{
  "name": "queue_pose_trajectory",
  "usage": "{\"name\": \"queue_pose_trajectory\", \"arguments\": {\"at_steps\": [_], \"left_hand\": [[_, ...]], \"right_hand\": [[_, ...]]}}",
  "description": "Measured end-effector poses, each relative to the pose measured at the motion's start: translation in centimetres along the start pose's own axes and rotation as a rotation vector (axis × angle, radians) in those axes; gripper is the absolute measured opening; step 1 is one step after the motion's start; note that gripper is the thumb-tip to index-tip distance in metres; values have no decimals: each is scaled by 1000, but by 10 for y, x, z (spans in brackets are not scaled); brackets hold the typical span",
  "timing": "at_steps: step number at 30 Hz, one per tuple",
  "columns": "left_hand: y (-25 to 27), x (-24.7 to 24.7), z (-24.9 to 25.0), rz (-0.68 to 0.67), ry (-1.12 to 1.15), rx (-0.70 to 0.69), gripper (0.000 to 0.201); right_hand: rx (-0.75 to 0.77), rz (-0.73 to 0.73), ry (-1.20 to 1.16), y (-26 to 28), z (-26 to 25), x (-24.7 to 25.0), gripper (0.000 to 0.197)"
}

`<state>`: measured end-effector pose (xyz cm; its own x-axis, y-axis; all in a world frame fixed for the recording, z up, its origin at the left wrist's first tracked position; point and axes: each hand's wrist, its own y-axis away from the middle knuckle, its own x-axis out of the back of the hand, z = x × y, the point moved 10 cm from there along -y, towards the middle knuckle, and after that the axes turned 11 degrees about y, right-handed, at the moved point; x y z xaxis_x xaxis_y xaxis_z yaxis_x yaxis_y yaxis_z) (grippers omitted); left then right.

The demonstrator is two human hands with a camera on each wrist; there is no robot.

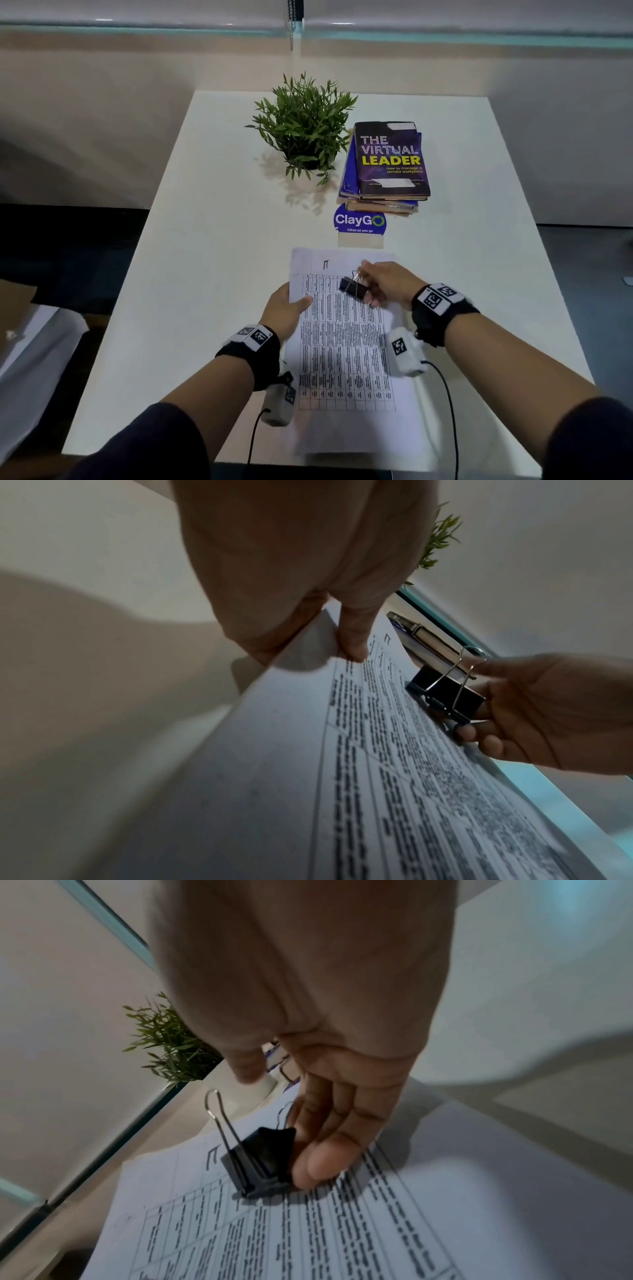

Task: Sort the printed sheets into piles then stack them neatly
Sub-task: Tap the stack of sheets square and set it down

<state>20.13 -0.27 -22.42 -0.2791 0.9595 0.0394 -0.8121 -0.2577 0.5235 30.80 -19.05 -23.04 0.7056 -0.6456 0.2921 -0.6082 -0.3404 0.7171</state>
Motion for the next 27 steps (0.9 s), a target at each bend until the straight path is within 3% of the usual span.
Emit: {"name": "queue_pose_trajectory", "arguments": {"at_steps": [3, 6, 13, 17, 23, 27], "left_hand": [[1, 1, -1, 8, 7, 4, 23], [2, 1, -1, 7, 12, 8, 20], [4, -2, 2, -7, 5, -19, 19], [3, -3, 3, -8, -1, -27, 19], [3, -3, 2, -10, 13, -30, 19], [3, -3, 3, -8, 18, -59, 19]], "right_hand": [[65, -32, 80, 10, -12, -4, 68], [91, -16, 127, 12, -14, -4, 52], [134, 11, 115, 6, -19, 0, 36], [216, 93, 275, 4, -30, 13, 37], [311, 153, 221, 2, -48, 29, 38], [376, 247, 221, 1, -69, 49, 29]]}}
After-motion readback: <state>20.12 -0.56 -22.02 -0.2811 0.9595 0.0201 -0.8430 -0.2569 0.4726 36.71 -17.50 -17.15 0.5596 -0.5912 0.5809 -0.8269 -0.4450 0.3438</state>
